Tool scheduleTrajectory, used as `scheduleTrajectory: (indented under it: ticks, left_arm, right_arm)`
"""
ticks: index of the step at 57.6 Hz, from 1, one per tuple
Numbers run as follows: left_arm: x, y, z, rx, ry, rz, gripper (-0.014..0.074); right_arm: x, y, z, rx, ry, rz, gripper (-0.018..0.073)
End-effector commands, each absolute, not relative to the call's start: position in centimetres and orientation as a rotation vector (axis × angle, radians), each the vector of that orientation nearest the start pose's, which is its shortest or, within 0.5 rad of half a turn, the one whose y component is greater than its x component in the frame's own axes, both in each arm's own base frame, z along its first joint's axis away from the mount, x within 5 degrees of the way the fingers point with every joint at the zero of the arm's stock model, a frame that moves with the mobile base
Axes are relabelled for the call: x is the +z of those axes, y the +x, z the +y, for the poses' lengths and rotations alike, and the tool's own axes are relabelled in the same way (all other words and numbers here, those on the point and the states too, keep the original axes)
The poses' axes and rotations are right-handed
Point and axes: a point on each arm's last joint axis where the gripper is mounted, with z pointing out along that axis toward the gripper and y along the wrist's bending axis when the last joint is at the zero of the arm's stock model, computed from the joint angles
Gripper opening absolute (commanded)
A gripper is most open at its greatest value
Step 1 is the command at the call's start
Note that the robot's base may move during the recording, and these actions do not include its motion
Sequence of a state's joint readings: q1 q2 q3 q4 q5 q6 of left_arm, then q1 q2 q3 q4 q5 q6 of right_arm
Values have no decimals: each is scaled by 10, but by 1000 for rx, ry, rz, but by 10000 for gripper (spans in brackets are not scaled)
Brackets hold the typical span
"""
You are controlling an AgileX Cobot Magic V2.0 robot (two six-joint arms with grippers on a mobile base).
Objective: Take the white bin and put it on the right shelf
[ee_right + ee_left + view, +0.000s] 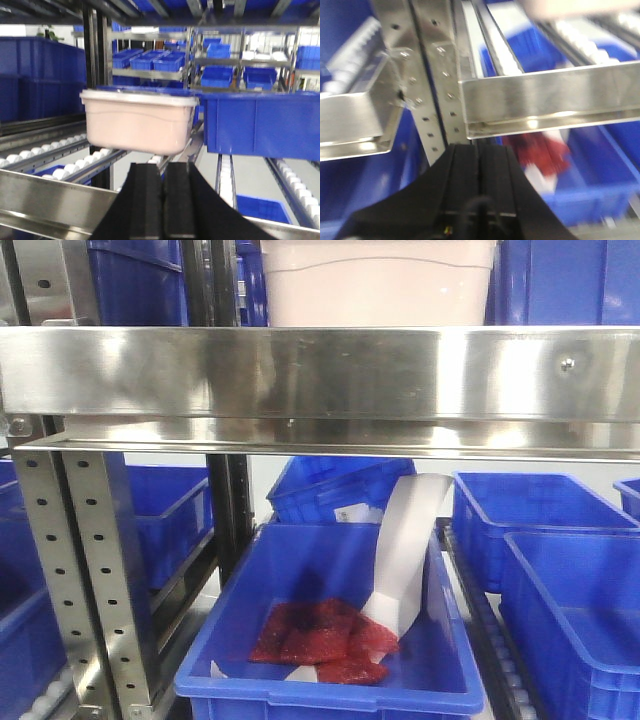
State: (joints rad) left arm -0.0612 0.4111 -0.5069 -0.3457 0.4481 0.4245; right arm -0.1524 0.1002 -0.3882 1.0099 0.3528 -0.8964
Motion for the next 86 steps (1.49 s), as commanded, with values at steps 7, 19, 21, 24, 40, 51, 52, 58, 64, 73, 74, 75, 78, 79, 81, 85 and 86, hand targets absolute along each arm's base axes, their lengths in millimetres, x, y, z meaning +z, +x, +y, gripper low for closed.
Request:
scheduleTrajectory:
  ticks: [7, 19, 21, 24, 40, 51, 52, 58, 64, 73, 74, 75, 78, 79, 81, 85, 86]
  left_arm:
    - [317, 61, -14, -101, 166, 1563, -120]
    - [313, 52, -19, -241, 133, 1587, -120]
    - [312, 52, -20, -256, 128, 1591, -120]
    - [311, 52, -21, -275, 122, 1597, -120]
    - [310, 52, -21, -282, 127, 1607, -120]
    - [304, 51, -21, -267, 128, 1608, -119]
    - [302, 51, -21, -271, 132, 1609, -119]
    - [288, 45, -20, -235, 189, 1602, -119]
    - [271, 39, -16, -133, 254, 1576, -119]
    - [240, 47, -9, -73, 162, 1476, -119]
    - [239, 48, -8, -65, 150, 1458, -119]
    - [235, 49, -8, -59, 142, 1456, -119]
    - [228, 51, -6, -43, 115, 1431, -119]
    - [226, 52, -5, -42, 101, 1422, -119]
    - [221, 53, -4, -43, 79, 1409, -119]
    - [212, 55, -2, -48, 46, 1383, -119]
    - [210, 55, -2, -53, 44, 1381, -119]
  right_arm:
    - [329, 35, 17, 129, -25, 1332, 69]
    - [328, 35, 19, 143, -41, 1347, 69]
    - [328, 35, 19, 143, -41, 1347, 69]
    - [328, 35, 19, 143, -41, 1347, 69]
    - [328, 35, 19, 143, -41, 1347, 69]
    - [328, 35, 19, 143, -41, 1347, 69]
    - [328, 35, 19, 143, -41, 1347, 69]
    - [328, 35, 19, 143, -41, 1347, 69]
    - [328, 35, 19, 143, -41, 1347, 69]
    - [328, 35, 18, 143, -41, 1349, 69]
    - [328, 35, 18, 143, -41, 1349, 69]
    - [328, 35, 18, 142, -41, 1348, 69]
    - [328, 35, 18, 142, -41, 1348, 69]
    - [328, 35, 18, 142, -41, 1348, 69]
    - [328, 35, 18, 142, -41, 1348, 69]
    - [328, 35, 18, 142, -41, 1348, 69]
    - [328, 35, 18, 142, -41, 1348, 69]
